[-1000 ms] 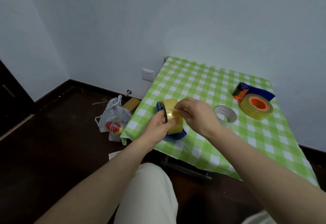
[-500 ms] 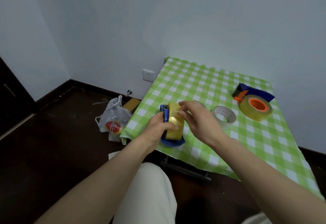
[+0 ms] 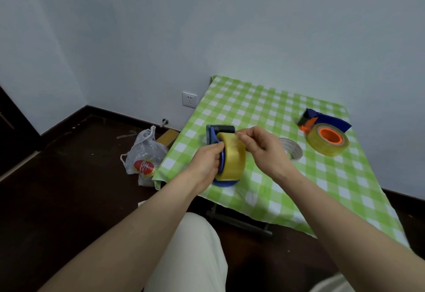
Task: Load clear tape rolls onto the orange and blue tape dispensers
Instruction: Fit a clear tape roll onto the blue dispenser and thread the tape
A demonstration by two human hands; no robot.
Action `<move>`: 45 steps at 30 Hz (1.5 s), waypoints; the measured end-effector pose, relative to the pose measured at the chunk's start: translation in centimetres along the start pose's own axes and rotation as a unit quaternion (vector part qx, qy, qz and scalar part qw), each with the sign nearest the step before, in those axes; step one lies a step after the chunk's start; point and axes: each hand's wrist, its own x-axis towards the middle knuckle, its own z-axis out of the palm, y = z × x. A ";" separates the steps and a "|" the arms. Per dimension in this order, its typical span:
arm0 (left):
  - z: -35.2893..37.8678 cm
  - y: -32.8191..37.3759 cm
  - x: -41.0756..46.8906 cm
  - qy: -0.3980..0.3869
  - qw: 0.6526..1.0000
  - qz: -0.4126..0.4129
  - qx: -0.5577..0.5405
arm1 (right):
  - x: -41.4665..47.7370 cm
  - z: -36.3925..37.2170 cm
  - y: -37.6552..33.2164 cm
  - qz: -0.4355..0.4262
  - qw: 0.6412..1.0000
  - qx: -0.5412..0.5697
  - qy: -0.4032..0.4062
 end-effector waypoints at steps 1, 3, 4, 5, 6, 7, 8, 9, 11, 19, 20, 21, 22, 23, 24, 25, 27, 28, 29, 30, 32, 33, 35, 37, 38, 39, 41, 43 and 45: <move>0.0 -0.1 -0.3 -0.013 1.000 0.005 -0.001 | -0.2 0.0 0.3 0.002 1.000 -0.003 0.004; -0.4 -0.4 -0.6 -0.028 1.000 0.004 -0.002 | -0.5 0.2 0.7 0.002 1.000 -0.014 0.006; -0.6 -0.5 -0.6 -0.032 0.999 0.002 -0.005 | -0.6 0.3 0.9 0.001 1.000 -0.011 0.006; -0.9 -0.5 -0.7 -0.032 0.999 0.000 -0.002 | -0.8 0.4 0.9 0.000 1.000 -0.007 0.004; -1.2 -0.5 -0.8 -0.028 0.999 0.000 0.015 | -0.8 0.5 0.9 0.000 1.000 -0.004 0.000; -1.5 -0.4 -0.9 -0.021 0.999 -0.001 0.037 | -0.9 0.5 0.8 -0.001 1.000 -0.006 -0.004; -1.8 -0.4 -0.9 -0.005 0.998 -0.002 0.062 | -1.0 0.6 0.9 -0.005 1.000 -0.011 -0.007; -2.0 -0.3 -0.9 0.017 0.996 -0.001 0.090 | -1.1 0.7 0.9 -0.011 1.000 -0.014 -0.008; -2.7 -0.3 -0.6 0.057 0.992 -0.009 0.112 | -1.4 1.0 1.0 -0.022 1.000 -0.011 -0.012; -3.0 -0.3 0.0 0.002 0.998 -0.062 0.031 | -1.8 1.6 0.9 0.002 0.997 0.074 -0.018; -3.0 -0.5 -0.1 -0.006 0.998 -0.061 0.024 | -1.8 1.5 0.9 0.010 0.996 0.083 -0.020; -3.0 -0.6 -0.2 -0.013 0.998 -0.061 0.010 | -1.7 1.4 1.0 0.017 0.995 0.094 -0.019; -3.2 -0.9 -0.3 -0.029 0.998 -0.056 -0.004 | -1.7 1.3 1.1 0.022 0.994 0.109 -0.014; -3.4 -1.1 -0.3 -0.042 0.998 -0.049 -0.016 | -1.7 1.1 1.3 0.028 0.991 0.128 -0.009; -3.5 -1.2 -0.5 -0.058 0.997 -0.038 -0.031 | -1.7 0.9 1.4 0.034 0.989 0.143 -0.004; -3.5 -1.2 -0.5 -0.064 0.996 -0.030 -0.048 | -1.7 0.7 1.4 0.038 0.987 0.153 -0.001; -3.5 -1.2 -0.5 -0.056 0.996 -0.015 -0.071 | -1.8 0.6 1.4 0.040 0.987 0.153 0.003; -3.3 -1.2 -0.7 -0.053 0.996 -0.008 -0.076 | -1.8 0.6 1.4 0.038 0.989 0.145 0.006; -3.1 -1.2 -0.9 -0.049 0.996 -0.006 -0.081 | -1.9 0.5 1.3 0.035 0.990 0.135 0.009; -2.9 -1.3 -1.0 -0.048 0.995 -0.008 -0.084 | -1.9 0.5 1.1 0.031 0.991 0.129 0.012; -2.4 -1.4 -1.1 -0.045 0.997 -0.007 -0.070 | -2.0 0.4 0.5 0.020 0.992 0.123 0.011; -2.2 -1.5 -1.1 -0.035 0.999 0.003 -0.041 | -2.1 0.3 0.2 0.014 0.993 0.114 0.010; -1.6 -1.7 -0.9 0.009 0.996 0.056 0.063 | -2.4 0.3 -0.4 0.005 0.996 0.094 0.005; -1.0 -1.7 -0.7 0.063 0.981 0.122 0.141 | -2.7 0.2 -1.3 -0.001 0.997 0.078 -0.001; -0.8 -1.9 -0.5 0.079 0.971 0.163 0.157 | -2.8 0.1 -1.7 -0.009 0.998 0.066 0.000; -0.7 -1.8 -0.4 0.099 0.957 0.203 0.184 | -2.9 0.0 -2.0 -0.022 0.998 0.050 0.005; 0.0 -1.4 -0.4 0.128 0.929 0.265 0.226 | -3.2 -0.3 -2.7 -0.057 0.998 0.013 0.017; 0.3 -0.9 -0.3 0.157 0.889 0.309 0.301 | -3.6 -0.4 -3.1 -0.087 0.996 -0.017 0.031; 0.7 -0.4 -0.6 0.170 0.871 0.314 0.338 | -3.8 -0.3 -3.3 -0.114 0.991 -0.041 0.059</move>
